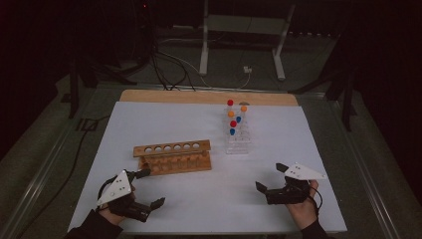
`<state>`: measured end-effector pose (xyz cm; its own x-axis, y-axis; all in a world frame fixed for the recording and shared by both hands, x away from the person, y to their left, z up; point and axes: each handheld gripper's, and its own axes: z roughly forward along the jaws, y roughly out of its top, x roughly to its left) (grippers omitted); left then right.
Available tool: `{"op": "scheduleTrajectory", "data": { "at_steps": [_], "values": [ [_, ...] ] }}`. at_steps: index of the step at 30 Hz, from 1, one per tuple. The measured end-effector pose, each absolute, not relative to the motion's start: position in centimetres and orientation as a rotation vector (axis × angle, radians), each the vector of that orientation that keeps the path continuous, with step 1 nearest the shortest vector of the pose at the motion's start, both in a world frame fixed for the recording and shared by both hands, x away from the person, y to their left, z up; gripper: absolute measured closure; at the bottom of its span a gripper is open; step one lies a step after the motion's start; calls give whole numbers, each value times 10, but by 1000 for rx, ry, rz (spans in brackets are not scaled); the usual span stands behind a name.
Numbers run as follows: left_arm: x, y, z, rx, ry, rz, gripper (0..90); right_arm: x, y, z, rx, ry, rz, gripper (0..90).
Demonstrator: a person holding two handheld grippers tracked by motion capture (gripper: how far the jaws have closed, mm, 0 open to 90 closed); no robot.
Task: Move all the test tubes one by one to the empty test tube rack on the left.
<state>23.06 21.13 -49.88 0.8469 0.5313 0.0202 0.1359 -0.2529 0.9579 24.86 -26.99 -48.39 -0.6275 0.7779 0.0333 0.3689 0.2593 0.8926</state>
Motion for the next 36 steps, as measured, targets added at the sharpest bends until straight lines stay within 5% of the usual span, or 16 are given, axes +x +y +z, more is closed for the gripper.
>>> {"op": "scheduleTrajectory", "data": {
  "at_steps": [36],
  "values": [
    [230,211,-498,1802,500,403,5,302,-236,-415,957,1982,1359,0]
  ]
}}
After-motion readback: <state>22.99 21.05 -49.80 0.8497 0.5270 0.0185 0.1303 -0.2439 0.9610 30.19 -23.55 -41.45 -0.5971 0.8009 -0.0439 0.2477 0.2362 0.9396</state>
